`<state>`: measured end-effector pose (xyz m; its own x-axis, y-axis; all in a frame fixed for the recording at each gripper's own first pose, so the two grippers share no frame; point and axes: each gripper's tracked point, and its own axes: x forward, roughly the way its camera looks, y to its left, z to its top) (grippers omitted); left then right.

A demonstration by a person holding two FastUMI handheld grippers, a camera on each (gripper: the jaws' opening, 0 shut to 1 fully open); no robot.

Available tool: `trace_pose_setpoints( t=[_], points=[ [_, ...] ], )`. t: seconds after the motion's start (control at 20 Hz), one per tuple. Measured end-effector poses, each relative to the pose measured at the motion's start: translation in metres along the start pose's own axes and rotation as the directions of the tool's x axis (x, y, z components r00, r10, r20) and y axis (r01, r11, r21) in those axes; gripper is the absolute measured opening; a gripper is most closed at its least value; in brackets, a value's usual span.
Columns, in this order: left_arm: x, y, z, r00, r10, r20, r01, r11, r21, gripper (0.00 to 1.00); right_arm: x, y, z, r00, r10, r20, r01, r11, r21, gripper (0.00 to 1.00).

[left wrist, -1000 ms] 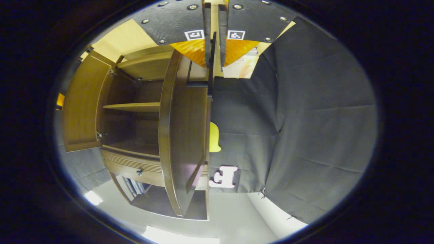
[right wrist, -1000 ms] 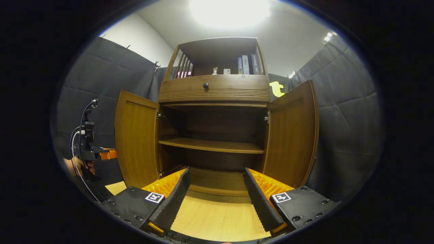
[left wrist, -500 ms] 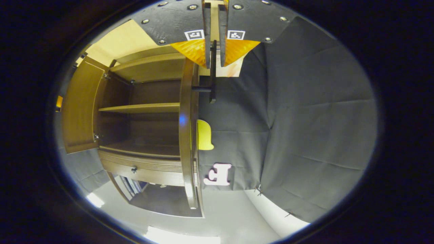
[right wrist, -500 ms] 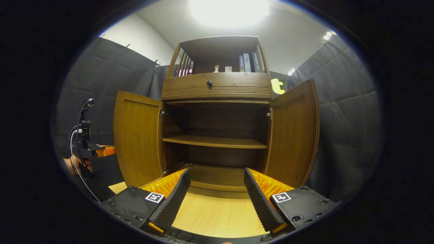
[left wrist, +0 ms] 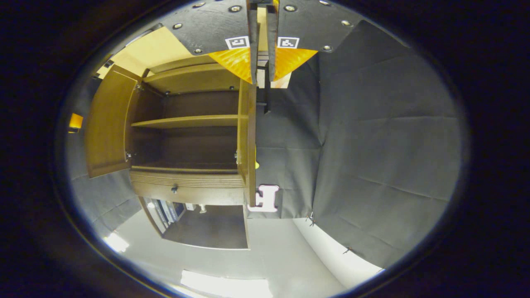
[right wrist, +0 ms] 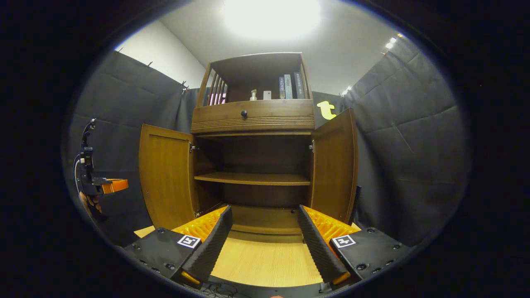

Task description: Open the right door of the double-door shoe cabinet with the right hand, and open the left door with the left hand.

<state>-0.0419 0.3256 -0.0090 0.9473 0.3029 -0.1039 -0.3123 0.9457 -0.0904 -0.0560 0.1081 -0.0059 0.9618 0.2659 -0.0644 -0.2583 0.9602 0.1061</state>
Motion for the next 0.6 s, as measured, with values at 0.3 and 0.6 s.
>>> trace_pose_setpoints(
  t=[0.3, 0.6],
  points=[
    [-0.045, -0.016, 0.019, 1.000, -0.010, 0.016, 0.010, 1.000, 0.005, 0.10, -0.032, -0.011, 0.001, 0.999, -0.028, 0.018, 0.028, 0.999, 0.023, 0.96],
    [-0.071, -0.026, 0.015, 1.000, -0.017, 0.002, 0.017, 1.000, 0.004, 0.12, -0.053, -0.018, 0.001, 0.999, -0.043, 0.033, 0.043, 0.999, 0.022, 0.99]
  ],
)
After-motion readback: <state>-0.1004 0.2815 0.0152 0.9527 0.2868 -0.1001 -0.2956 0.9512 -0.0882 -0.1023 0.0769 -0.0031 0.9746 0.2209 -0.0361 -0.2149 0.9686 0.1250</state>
